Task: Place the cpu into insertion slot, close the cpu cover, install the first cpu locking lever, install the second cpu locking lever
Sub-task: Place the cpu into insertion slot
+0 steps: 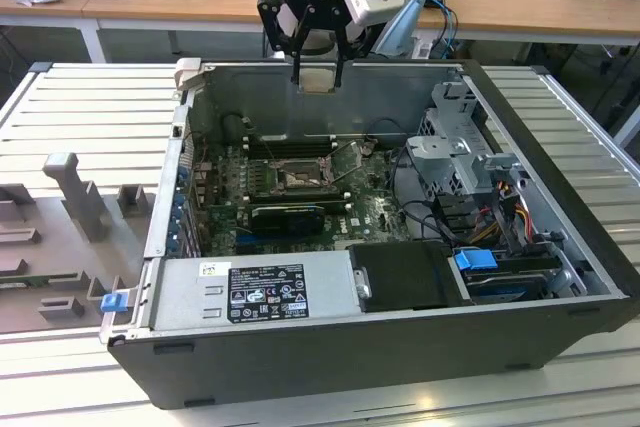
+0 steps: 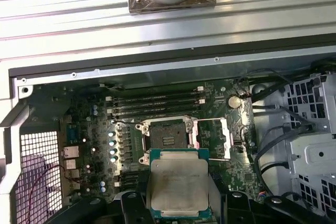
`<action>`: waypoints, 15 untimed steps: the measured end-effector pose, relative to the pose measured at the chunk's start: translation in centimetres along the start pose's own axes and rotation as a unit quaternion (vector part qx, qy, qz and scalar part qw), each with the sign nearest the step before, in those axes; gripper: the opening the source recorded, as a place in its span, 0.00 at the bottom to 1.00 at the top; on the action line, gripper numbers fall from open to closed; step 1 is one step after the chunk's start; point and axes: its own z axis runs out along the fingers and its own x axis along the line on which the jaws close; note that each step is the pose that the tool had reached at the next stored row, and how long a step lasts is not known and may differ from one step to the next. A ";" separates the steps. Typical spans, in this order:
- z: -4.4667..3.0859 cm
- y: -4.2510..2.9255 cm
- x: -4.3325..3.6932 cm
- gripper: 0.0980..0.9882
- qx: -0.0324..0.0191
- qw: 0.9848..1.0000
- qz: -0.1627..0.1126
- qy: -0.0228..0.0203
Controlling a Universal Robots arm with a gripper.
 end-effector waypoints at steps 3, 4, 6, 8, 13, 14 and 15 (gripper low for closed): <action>0.01 0.00 0.00 0.48 0.000 1.000 0.005 0.000; 0.01 0.00 0.00 0.48 0.000 1.000 0.008 -0.001; 0.01 0.00 0.00 0.48 0.000 1.000 0.011 -0.001; 0.02 0.00 0.00 0.48 0.000 1.000 0.014 -0.001; 0.03 0.00 0.00 0.48 0.000 1.000 0.022 -0.002; 0.03 0.00 0.00 0.48 0.000 1.000 0.025 -0.002; 0.03 0.00 0.00 0.48 -0.001 1.000 0.027 -0.002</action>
